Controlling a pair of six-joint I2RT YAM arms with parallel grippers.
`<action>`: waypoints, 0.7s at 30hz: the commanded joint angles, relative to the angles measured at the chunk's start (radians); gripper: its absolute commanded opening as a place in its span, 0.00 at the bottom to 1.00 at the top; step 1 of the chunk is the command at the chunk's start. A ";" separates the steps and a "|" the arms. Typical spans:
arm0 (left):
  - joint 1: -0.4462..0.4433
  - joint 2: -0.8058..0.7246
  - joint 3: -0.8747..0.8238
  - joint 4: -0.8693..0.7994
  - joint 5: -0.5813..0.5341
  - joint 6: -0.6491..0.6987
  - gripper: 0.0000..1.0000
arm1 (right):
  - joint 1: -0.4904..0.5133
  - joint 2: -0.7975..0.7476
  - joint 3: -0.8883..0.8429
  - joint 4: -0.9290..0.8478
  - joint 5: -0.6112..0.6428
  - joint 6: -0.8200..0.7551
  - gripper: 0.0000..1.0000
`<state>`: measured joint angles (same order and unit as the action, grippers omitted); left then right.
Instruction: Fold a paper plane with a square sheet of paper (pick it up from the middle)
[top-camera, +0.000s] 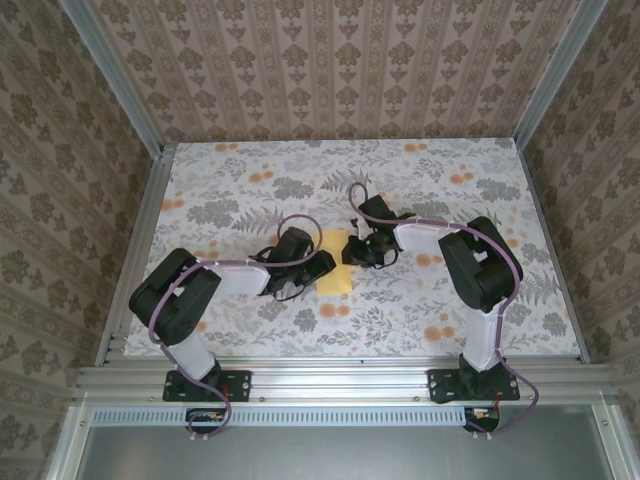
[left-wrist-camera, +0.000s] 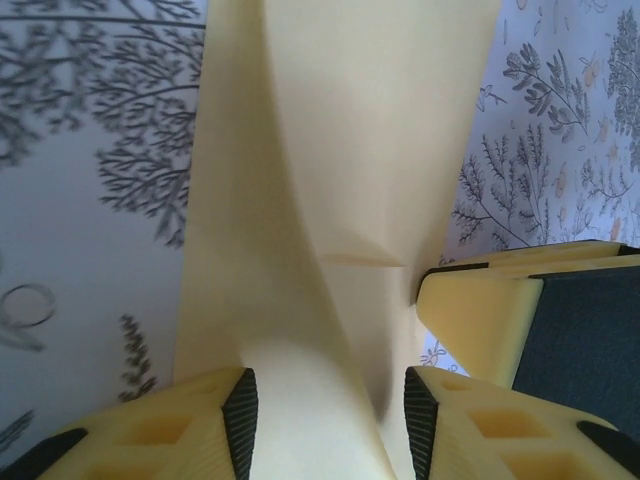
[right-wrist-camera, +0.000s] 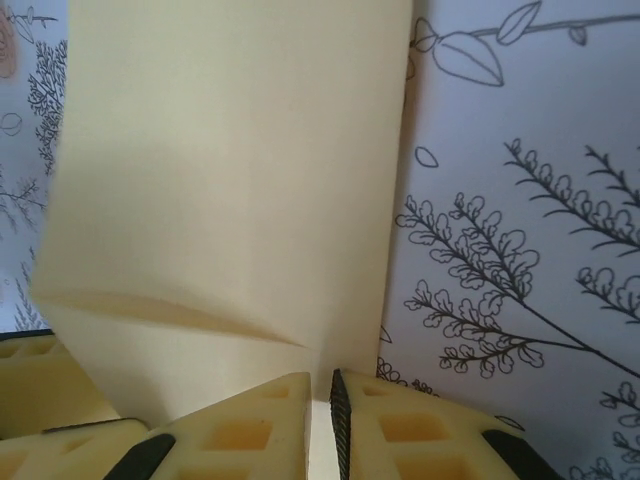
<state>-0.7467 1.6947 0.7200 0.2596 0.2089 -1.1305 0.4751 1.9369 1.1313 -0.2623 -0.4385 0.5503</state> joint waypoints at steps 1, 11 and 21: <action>-0.008 0.045 0.030 0.034 0.027 -0.008 0.42 | -0.007 0.029 -0.032 0.003 0.002 0.024 0.17; -0.007 0.038 0.061 0.000 -0.003 0.027 0.34 | -0.016 0.028 -0.044 0.008 -0.012 0.030 0.17; -0.005 -0.020 0.075 -0.075 -0.040 0.081 0.33 | -0.018 0.032 -0.051 0.013 -0.016 0.028 0.17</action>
<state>-0.7467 1.7050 0.7643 0.2161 0.1925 -1.0882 0.4606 1.9369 1.1099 -0.2264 -0.4786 0.5732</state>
